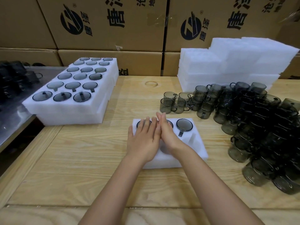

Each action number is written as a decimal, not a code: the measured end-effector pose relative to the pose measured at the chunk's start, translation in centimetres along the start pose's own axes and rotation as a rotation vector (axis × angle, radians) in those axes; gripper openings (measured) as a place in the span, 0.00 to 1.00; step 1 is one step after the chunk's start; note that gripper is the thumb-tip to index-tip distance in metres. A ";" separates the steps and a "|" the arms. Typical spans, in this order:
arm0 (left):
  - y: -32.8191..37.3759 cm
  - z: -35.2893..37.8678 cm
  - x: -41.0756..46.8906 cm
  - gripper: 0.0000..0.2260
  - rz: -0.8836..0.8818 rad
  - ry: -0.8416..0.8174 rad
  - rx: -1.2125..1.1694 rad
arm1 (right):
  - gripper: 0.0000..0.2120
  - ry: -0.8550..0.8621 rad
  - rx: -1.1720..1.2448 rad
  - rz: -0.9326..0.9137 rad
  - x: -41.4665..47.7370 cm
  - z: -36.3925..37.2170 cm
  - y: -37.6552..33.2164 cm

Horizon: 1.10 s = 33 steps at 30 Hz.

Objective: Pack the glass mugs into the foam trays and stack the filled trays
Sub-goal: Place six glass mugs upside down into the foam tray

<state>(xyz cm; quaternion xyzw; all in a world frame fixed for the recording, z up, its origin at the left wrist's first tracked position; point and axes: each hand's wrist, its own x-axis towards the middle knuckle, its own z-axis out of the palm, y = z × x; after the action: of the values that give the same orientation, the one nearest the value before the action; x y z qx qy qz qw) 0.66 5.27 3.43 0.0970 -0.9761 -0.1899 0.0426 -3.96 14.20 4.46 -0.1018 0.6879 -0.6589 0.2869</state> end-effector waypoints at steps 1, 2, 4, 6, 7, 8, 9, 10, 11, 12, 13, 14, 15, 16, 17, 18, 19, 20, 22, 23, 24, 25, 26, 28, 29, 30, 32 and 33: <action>-0.1 0.3 0.1 0.26 -0.009 -0.035 0.035 | 0.38 -0.015 0.091 -0.013 -0.2 -0.2 -0.1; -0.2 0.6 0.2 0.28 -0.013 -0.049 0.072 | 0.36 -0.026 0.146 -0.036 -0.3 -0.4 -0.3; -0.3 0.9 0.4 0.31 -0.015 -0.053 0.129 | 0.31 0.004 0.160 -0.080 -0.4 -0.9 -0.9; -0.3 1.0 0.4 0.34 -0.024 -0.049 0.156 | 0.23 0.121 0.087 -0.154 -0.1 -2.0 -1.6; -0.3 1.1 0.4 0.34 -0.029 -0.048 0.156 | 0.15 0.226 0.024 -0.209 0.1 -2.9 -2.1; -0.3 1.1 0.4 0.35 -0.033 -0.048 0.153 | 0.09 0.354 -0.060 -0.269 0.3 -4.1 -2.7; -0.3 1.1 0.4 0.35 -0.034 -0.050 0.155 | 0.07 0.499 -0.178 -0.323 0.7 -5.6 -3.1; -0.4 1.2 0.4 0.34 -0.035 -0.052 0.156 | 0.08 0.630 -0.318 -0.351 1.2 -7.5 -3.4; -0.4 1.2 0.5 0.34 -0.037 -0.057 0.157 | 0.08 0.722 -0.476 -0.332 1.8 -9.6 -3.4; -0.4 1.2 0.6 0.33 -0.039 -0.065 0.159 | 0.10 0.764 -0.638 -0.268 2.5 -11.5 -3.3; -0.4 1.1 0.6 0.33 -0.040 -0.075 0.165 | 0.13 0.754 -0.786 -0.180 3.2 -13.3 -3.0; -0.4 1.1 0.6 0.33 -0.042 -0.085 0.173 | 0.16 0.718 -0.904 -0.095 3.8 -14.9 -2.6; -0.4 1.1 0.7 0.34 -0.045 -0.094 0.183 | 0.18 0.681 -0.990 -0.033 4.3 -16.0 -2.2; -0.4 1.2 0.7 0.34 -0.046 -0.101 0.191 | 0.18 0.649 -1.060 0.003 4.7 -16.8 -1.8; -0.4 1.2 0.8 0.35 -0.047 -0.106 0.199 | 0.17 0.618 -1.123 0.022 4.9 -17.2 -1.5; -0.4 1.2 0.8 0.35 -0.046 -0.109 0.206 | 0.15 0.589 -1.183 0.030 5.1 -17.5 -1.3; -0.4 1.1 0.8 0.36 -0.045 -0.113 0.209 | 0.15 0.570 -1.236 0.034 5.3 -17.6 -1.2; -0.5 1.0 0.8 0.36 -0.040 -0.119 0.208 | 0.15 0.567 -1.272 0.036 5.4 -17.6 -1.1; -0.6 0.8 0.8 0.37 -0.017 -0.133 0.193 | 0.15 0.583 -1.283 0.039 5.4 -17.3 -1.3; -0.7 0.6 0.7 0.38 0.003 -0.138 0.177 | 0.14 0.587 -1.274 0.040 5.3 -17.1 -1.4; -0.8 0.4 0.6 0.39 0.024 -0.142 0.152 | 0.13 0.588 -1.267 0.042 5.2 -16.9 -1.4; -0.9 0.0 0.6 0.40 0.038 -0.146 0.096 | 0.11 0.589 -1.262 0.043 4.9 -16.8 -1.4; -1.1 -0.4 0.6 0.41 0.040 -0.145 -0.015 | 0.09 0.590 -1.257 0.044 4.7 -16.7 -1.4; -1.5 -1.6 0.7 0.39 -0.011 -0.100 -0.415 | 0.07 0.600 -1.228 0.051 3.9 -16.6 -1.4; -1.7 -2.2 0.7 0.36 -0.049 -0.058 -0.628 | 0.08 0.613 -1.207 0.059 3.4 -16.5 -1.5; -1.9 -2.7 0.7 0.31 -0.077 -0.003 -0.773 | 0.08 0.629 -1.182 0.062 2.8 -16.4 -1.6; -2.3 -3.5 0.6 0.22 -0.069 0.133 -0.825 | 0.11 0.662 -1.118 0.030 1.6 -16.1 -2.1; -2.4 -3.8 0.6 0.20 -0.037 0.182 -0.826 | 0.12 0.676 -1.082 -0.010 0.8 -15.7 -2.5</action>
<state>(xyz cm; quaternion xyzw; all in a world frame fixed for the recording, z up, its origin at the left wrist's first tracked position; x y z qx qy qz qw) 0.92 1.58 6.05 0.1057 -0.8083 -0.5565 0.1605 -13.53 26.79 6.12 -0.0221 0.9754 -0.2155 -0.0411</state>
